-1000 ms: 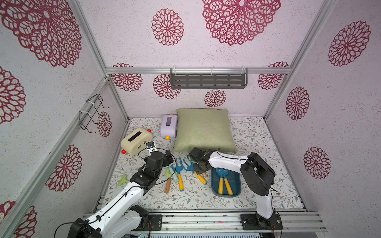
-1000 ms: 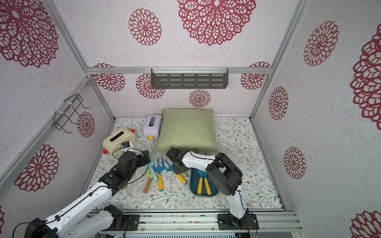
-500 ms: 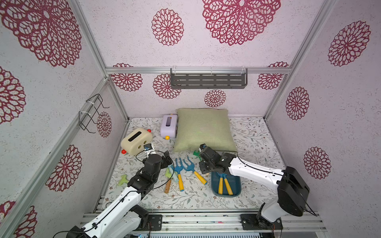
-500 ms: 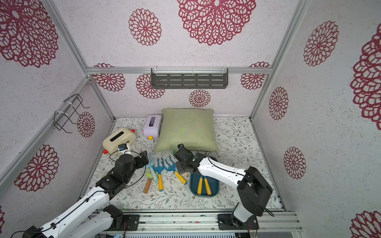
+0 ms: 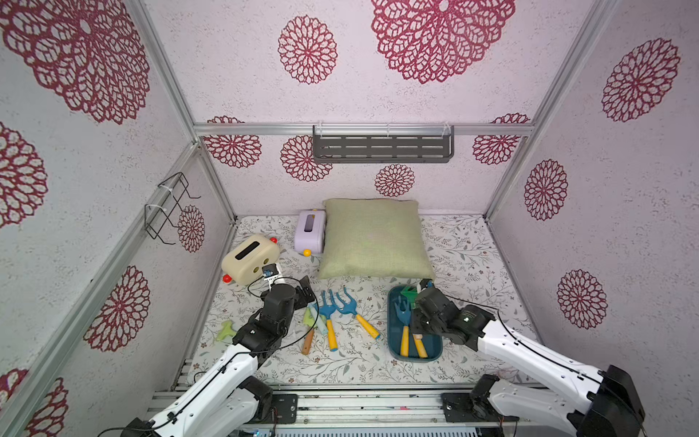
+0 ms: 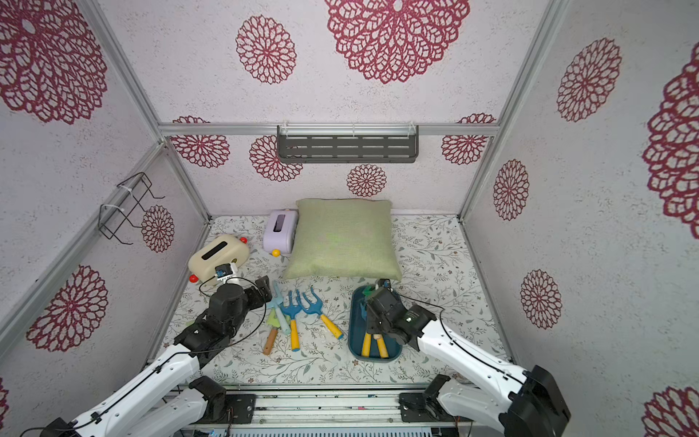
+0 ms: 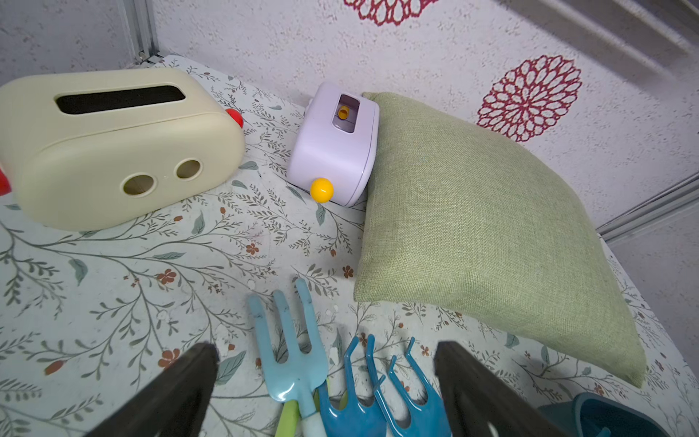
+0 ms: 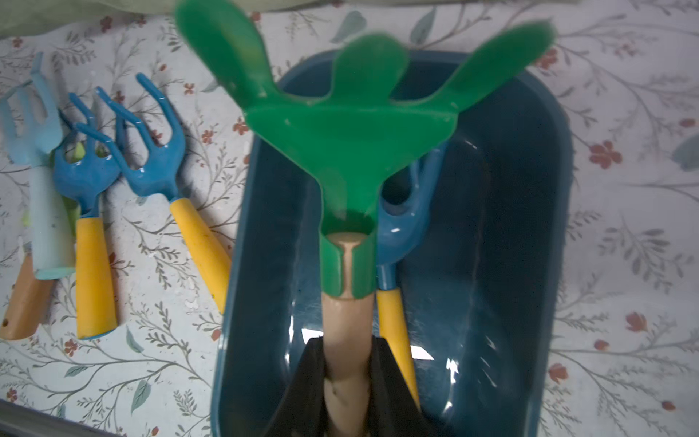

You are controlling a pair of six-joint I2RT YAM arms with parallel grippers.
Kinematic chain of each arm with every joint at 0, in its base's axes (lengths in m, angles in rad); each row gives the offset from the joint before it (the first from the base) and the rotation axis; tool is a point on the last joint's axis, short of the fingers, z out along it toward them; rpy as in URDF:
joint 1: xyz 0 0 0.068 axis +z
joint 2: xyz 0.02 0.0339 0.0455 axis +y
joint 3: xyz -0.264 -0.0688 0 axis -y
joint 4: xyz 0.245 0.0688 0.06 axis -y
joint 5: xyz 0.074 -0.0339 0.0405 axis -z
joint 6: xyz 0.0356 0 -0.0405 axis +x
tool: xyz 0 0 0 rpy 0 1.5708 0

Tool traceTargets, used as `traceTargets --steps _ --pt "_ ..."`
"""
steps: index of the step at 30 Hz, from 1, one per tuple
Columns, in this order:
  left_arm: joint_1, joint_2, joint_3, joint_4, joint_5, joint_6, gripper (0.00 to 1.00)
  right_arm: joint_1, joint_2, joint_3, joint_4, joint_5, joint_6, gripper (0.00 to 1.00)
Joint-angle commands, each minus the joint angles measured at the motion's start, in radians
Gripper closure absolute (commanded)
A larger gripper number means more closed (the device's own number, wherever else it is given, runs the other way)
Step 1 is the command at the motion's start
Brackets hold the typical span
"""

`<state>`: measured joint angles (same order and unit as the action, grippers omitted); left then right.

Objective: Put the rake into the storage box
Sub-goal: Place the rake in the storage box.

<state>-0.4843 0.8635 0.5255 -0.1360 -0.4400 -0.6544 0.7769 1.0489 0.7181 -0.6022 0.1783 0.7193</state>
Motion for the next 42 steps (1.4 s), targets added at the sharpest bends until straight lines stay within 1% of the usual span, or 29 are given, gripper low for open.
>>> traceTargets --steps 1,6,7,10,12,14,15,17,21,25,28,31,32,37,40,42 --pt "0.009 -0.006 -0.009 0.027 -0.012 0.004 0.03 -0.033 -0.043 -0.032 -0.035 -0.007 0.054 0.89" --pt "0.010 -0.008 -0.009 0.029 -0.008 0.002 0.03 -0.059 -0.045 -0.079 -0.036 -0.003 0.059 0.89" --pt "0.009 -0.006 -0.011 0.030 -0.006 0.002 0.03 -0.060 -0.037 -0.088 -0.030 -0.001 0.058 0.87" --pt "0.009 -0.003 -0.010 0.032 -0.006 0.002 0.03 -0.065 -0.023 -0.100 -0.012 -0.006 0.054 0.80" --pt "0.009 -0.001 -0.010 0.031 -0.008 0.002 0.03 -0.065 -0.025 -0.096 -0.005 -0.008 0.051 0.71" --pt "0.009 -0.001 -0.008 0.029 -0.011 0.002 0.03 -0.067 -0.029 -0.087 -0.004 -0.007 0.044 0.66" --pt "0.009 -0.001 -0.009 0.029 -0.013 0.003 0.03 -0.067 -0.035 -0.081 -0.003 -0.004 0.039 0.62" --pt "0.009 -0.001 -0.009 0.028 -0.019 0.005 0.03 -0.070 -0.046 -0.069 -0.008 0.002 0.031 0.56" --pt "0.010 0.006 -0.006 0.026 -0.025 0.012 0.03 -0.075 -0.077 -0.051 0.004 0.013 0.006 0.51" --pt "0.010 0.017 0.002 -0.001 -0.038 -0.009 0.03 -0.080 -0.109 -0.037 0.058 0.006 -0.032 0.42" --pt "0.009 0.019 0.019 -0.071 -0.040 -0.075 0.02 -0.085 -0.133 -0.029 0.109 -0.008 -0.064 0.27" --pt "0.007 0.016 0.047 -0.172 -0.027 -0.152 0.02 -0.087 -0.159 -0.034 0.154 -0.026 -0.100 0.04" --pt "0.009 0.016 0.061 -0.214 -0.021 -0.175 0.03 -0.088 -0.166 -0.037 0.165 -0.031 -0.112 0.01" --pt "0.008 0.039 0.120 -0.387 0.077 -0.285 0.03 -0.093 -0.207 -0.051 0.199 -0.024 -0.163 0.01" --pt "0.009 0.067 0.150 -0.474 0.147 -0.356 0.00 -0.099 -0.240 -0.062 0.204 0.025 -0.137 0.01" --pt "0.007 0.087 0.163 -0.517 0.194 -0.410 0.04 -0.103 -0.256 -0.071 0.215 0.025 -0.139 0.01"
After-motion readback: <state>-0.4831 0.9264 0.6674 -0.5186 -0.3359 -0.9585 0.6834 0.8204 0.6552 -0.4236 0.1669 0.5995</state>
